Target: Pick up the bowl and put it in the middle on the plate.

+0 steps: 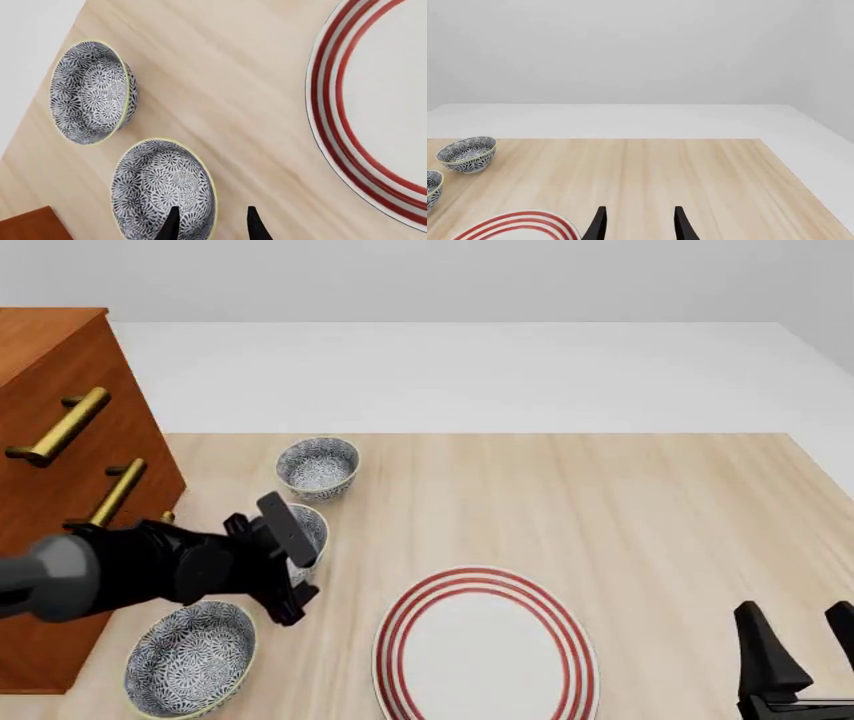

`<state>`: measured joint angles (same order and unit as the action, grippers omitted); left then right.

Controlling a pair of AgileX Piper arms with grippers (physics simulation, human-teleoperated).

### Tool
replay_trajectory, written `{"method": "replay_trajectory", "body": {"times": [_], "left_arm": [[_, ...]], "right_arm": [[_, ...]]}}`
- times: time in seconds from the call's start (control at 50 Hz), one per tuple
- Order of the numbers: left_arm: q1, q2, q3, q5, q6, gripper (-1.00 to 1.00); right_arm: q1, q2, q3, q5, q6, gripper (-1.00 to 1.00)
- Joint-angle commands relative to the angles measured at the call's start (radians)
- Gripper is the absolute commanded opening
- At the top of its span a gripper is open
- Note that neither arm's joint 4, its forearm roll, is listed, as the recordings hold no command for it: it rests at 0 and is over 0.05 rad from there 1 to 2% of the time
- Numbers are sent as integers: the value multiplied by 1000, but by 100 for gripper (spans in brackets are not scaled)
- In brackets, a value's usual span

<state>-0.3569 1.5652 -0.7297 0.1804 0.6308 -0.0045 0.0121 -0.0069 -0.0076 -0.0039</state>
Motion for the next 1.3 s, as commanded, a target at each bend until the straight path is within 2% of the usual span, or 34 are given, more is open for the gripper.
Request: {"method": "replay_trajectory", "body": {"times": [0.02,0.08,0.12,0.3,0.34,0.5,0.58,0.66,0.9,1.04,1.06,1.1,1.3], "left_arm": [[29,40,18,-37,25,100],[37,43,19,-36,25,100],[14,44,10,-22,-1,100],[32,65,17,-40,11,100],[43,71,34,-59,37,100],[37,111,26,-68,9,100],[11,122,-2,-46,-30,100],[53,113,-3,-46,19,100],[58,148,-4,-62,21,100],[50,120,-11,-42,19,100],[50,114,-13,-39,17,-100],[42,101,-21,-25,0,-100],[25,60,-9,-16,8,-100]], "right_arm": [[0,-3,-1,4,-1,100],[0,-1,1,-1,-1,100],[0,3,1,-3,0,100],[0,0,1,-2,-1,100],[0,-2,-1,3,0,100],[0,-4,1,2,-2,100],[0,-3,1,2,0,100],[0,-1,1,0,0,100],[0,0,2,-2,0,100],[0,-3,-1,3,0,100],[0,-3,0,4,1,100],[0,-4,-1,4,0,100],[0,-2,1,0,0,100]]}}
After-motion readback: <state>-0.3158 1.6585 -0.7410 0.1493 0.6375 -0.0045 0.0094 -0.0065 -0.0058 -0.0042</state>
